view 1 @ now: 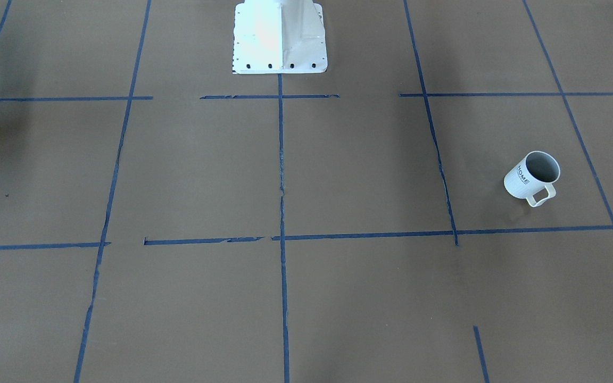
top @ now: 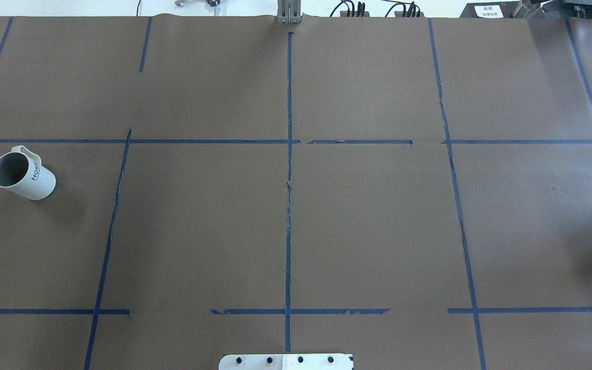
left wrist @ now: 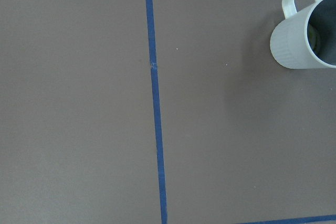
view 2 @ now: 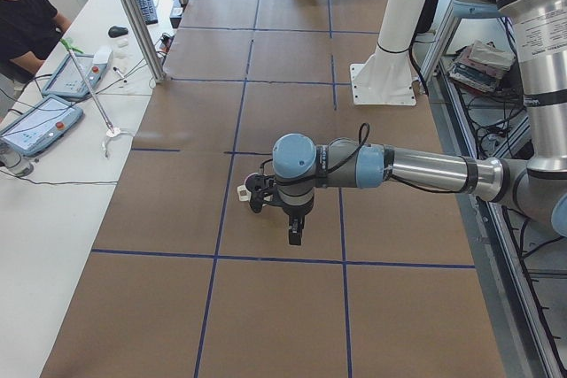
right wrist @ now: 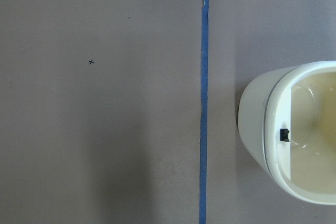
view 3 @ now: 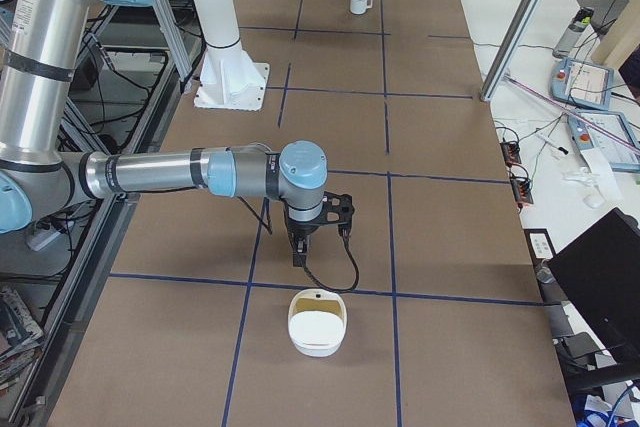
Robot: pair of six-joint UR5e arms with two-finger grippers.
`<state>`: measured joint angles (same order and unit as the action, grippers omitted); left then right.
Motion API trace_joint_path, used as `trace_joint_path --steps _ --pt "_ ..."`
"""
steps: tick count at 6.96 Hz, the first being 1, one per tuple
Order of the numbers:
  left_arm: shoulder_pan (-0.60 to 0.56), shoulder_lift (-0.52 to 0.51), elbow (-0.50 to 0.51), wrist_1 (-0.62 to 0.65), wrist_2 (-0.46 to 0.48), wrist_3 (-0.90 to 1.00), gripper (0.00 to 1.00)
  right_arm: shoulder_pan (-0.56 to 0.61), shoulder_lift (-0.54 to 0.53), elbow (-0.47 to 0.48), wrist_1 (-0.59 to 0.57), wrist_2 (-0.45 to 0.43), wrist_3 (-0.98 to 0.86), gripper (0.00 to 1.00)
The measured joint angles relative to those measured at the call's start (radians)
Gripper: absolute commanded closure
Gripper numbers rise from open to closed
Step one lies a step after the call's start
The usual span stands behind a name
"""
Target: Left arm hands cup to right arm to dump lemon
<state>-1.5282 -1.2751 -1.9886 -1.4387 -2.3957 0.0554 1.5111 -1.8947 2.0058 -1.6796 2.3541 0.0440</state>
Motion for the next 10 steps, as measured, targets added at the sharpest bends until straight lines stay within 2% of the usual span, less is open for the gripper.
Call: trace_joint_path --steps 10 --pt "-0.001 -0.001 0.006 -0.005 -0.002 0.006 0.0 -0.001 0.004 0.002 0.002 0.02 0.001 0.0"
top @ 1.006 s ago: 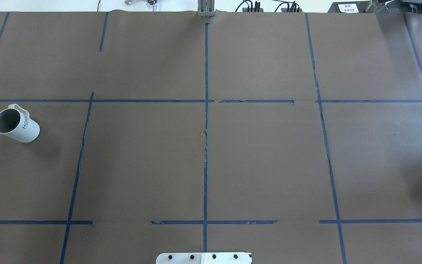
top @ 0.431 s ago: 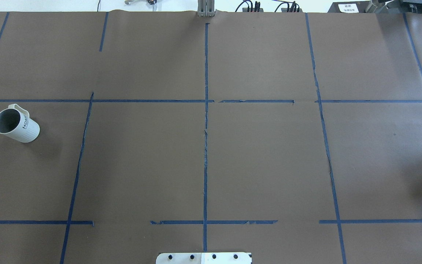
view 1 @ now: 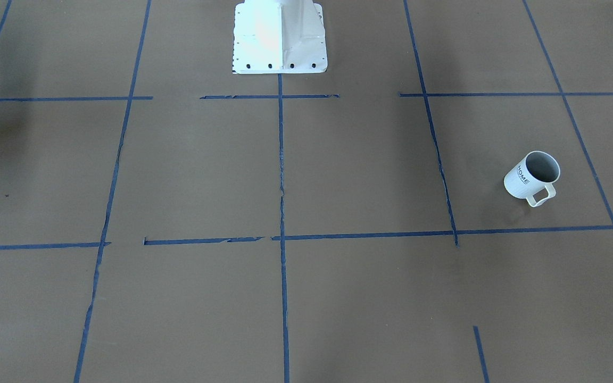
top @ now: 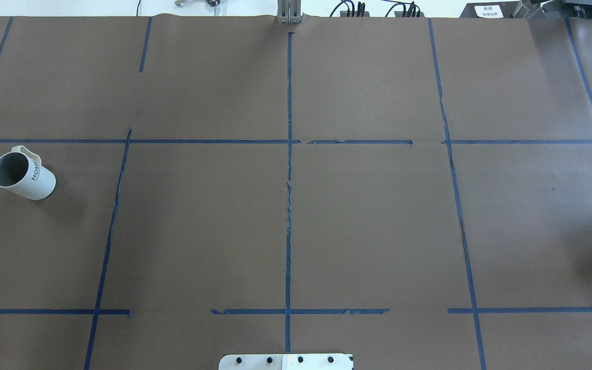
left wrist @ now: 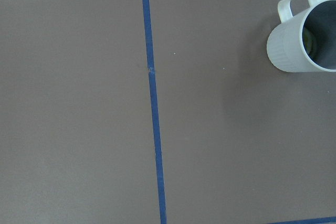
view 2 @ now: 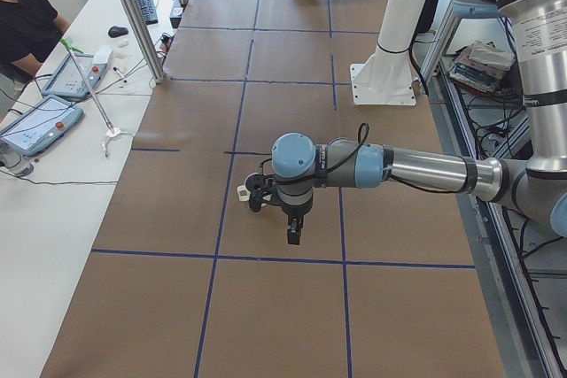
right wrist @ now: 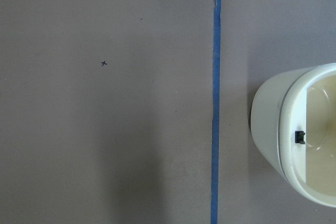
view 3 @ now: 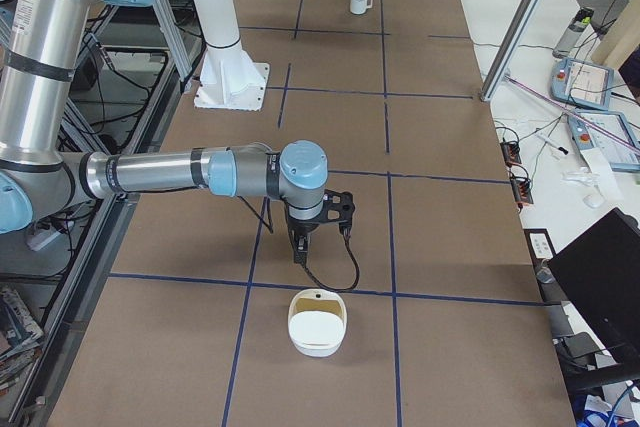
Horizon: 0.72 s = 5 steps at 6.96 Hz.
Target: Left arm hands cup to right arm to dump lemon
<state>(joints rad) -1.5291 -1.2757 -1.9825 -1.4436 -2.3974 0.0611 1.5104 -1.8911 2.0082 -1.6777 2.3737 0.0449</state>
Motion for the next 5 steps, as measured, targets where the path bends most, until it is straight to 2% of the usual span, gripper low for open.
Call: trace_joint_path --steps 3,5 --pt "0.002 -0.002 0.003 -0.079 -0.002 -0.008 0.0 -0.004 0.021 0.002 0.001 0.047 0.001 0.0" --pt "0.039 -0.028 0.013 -0.123 -0.001 -0.107 0.0 -0.042 0.064 0.001 0.001 0.067 0.003 0.0"
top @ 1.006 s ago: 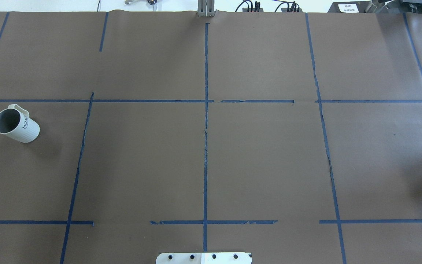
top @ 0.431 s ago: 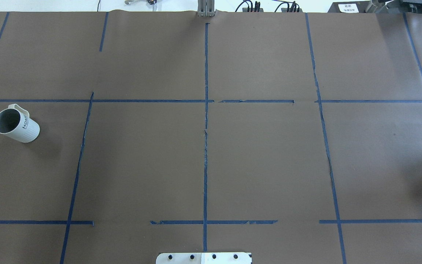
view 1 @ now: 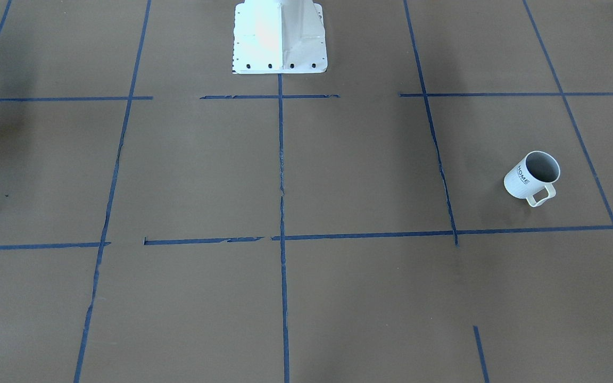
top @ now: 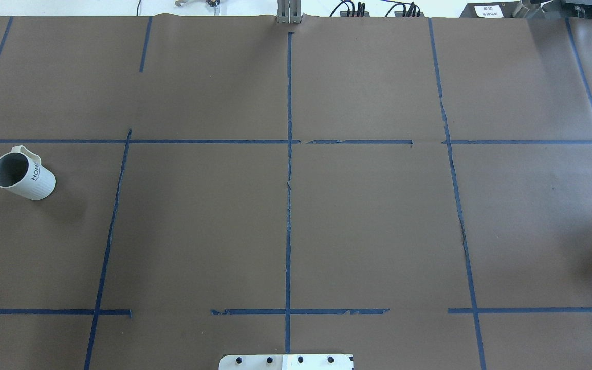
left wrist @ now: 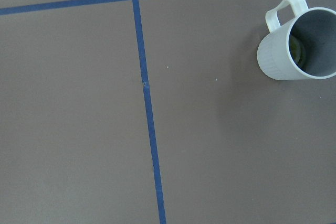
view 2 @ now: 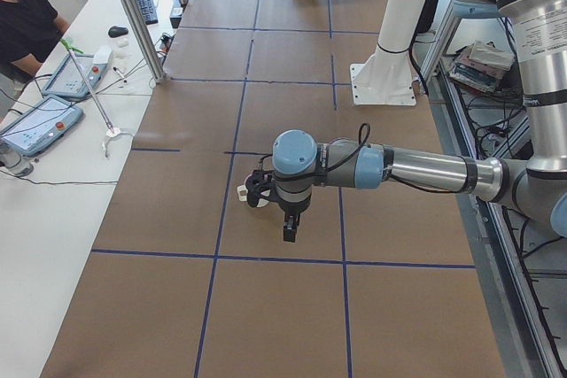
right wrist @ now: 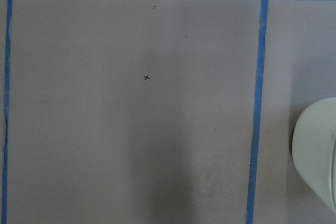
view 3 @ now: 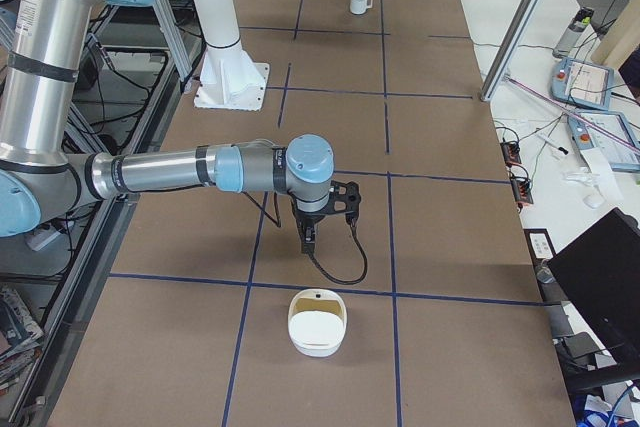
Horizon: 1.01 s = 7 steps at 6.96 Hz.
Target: Left arm hands cup to right arm to dump lemon
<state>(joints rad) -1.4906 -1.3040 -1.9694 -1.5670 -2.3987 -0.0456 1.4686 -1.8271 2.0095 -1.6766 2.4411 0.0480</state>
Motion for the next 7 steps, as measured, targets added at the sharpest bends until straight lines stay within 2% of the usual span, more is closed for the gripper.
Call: trace_joint_path --steps 4,7 --pt "0.185 -0.206 0.146 -0.055 0.007 -0.243 0.0 -0.091 0.128 -0.001 0.0 0.002 0.006 0.0" --pt "0.329 -0.236 0.284 -0.374 0.036 -0.52 0.0 -0.105 0.148 0.0 -0.001 0.003 0.006 0.0"
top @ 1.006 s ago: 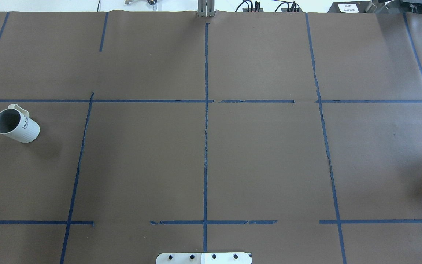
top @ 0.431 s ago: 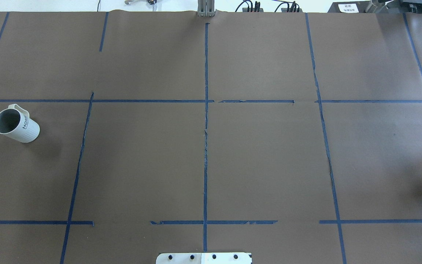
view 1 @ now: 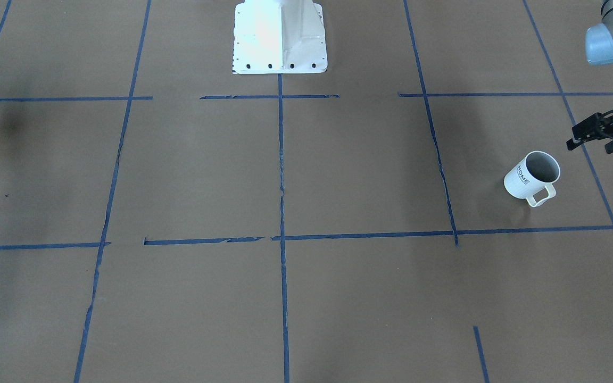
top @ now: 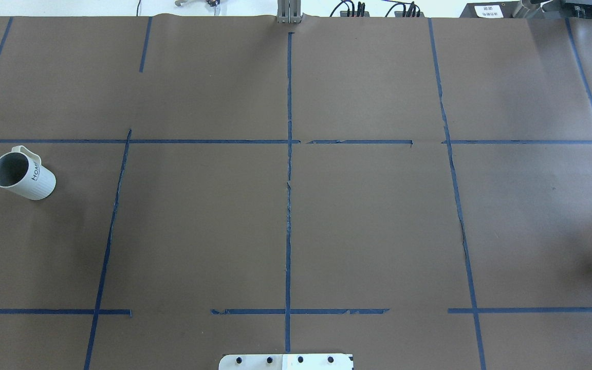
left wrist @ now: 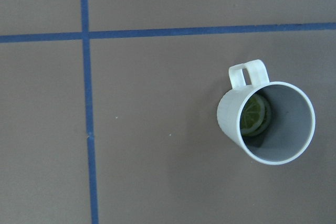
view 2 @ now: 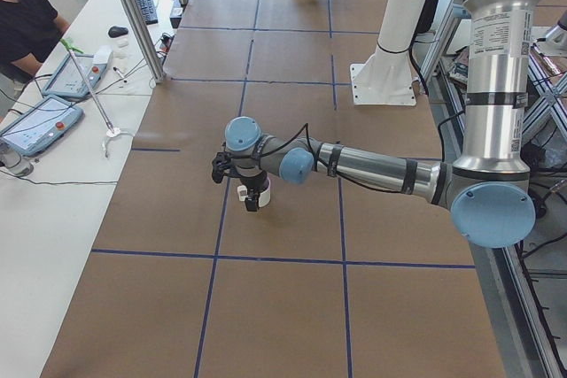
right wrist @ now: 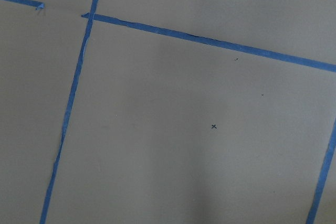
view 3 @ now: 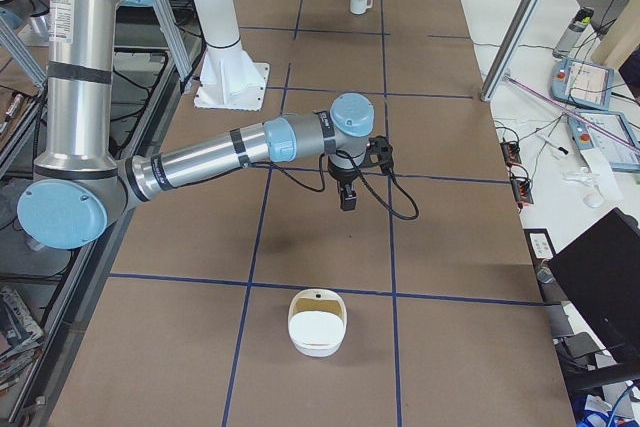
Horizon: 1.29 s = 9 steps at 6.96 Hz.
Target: Left arm hands cup to right arm to dump lemon
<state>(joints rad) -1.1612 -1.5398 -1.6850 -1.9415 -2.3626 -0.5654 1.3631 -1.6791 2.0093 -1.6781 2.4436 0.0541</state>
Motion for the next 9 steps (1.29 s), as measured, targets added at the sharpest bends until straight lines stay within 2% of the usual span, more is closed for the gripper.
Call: trace_joint_path --steps 1,2,3,4,6,8,9 --pt "0.047 -0.001 0.024 -0.052 0.041 -0.059 0.01 -0.004 0.002 -0.001 0.0 0.0 0.0 0.0" --pt "0.072 -0.001 0.046 -0.073 0.068 -0.085 0.16 -0.008 0.002 -0.001 0.0 0.0 0.0 0.0" --pt "0.081 -0.001 0.06 -0.079 0.076 -0.108 0.82 -0.01 0.002 -0.001 0.0 0.0 0.0 0.0" --pt "0.083 -0.003 0.065 -0.081 0.077 -0.157 1.0 -0.012 0.002 -0.001 0.0 0.0 0.0 0.0" --pt "0.085 -0.015 0.061 -0.082 0.077 -0.27 1.0 -0.029 0.023 -0.001 0.001 -0.001 0.002 0.0" --pt "0.086 -0.076 0.036 -0.08 0.101 -0.419 1.0 -0.087 0.132 -0.002 0.001 -0.008 0.083 0.0" --pt "0.087 -0.123 0.016 -0.055 0.114 -0.45 1.0 -0.138 0.224 -0.002 0.002 -0.033 0.182 0.0"
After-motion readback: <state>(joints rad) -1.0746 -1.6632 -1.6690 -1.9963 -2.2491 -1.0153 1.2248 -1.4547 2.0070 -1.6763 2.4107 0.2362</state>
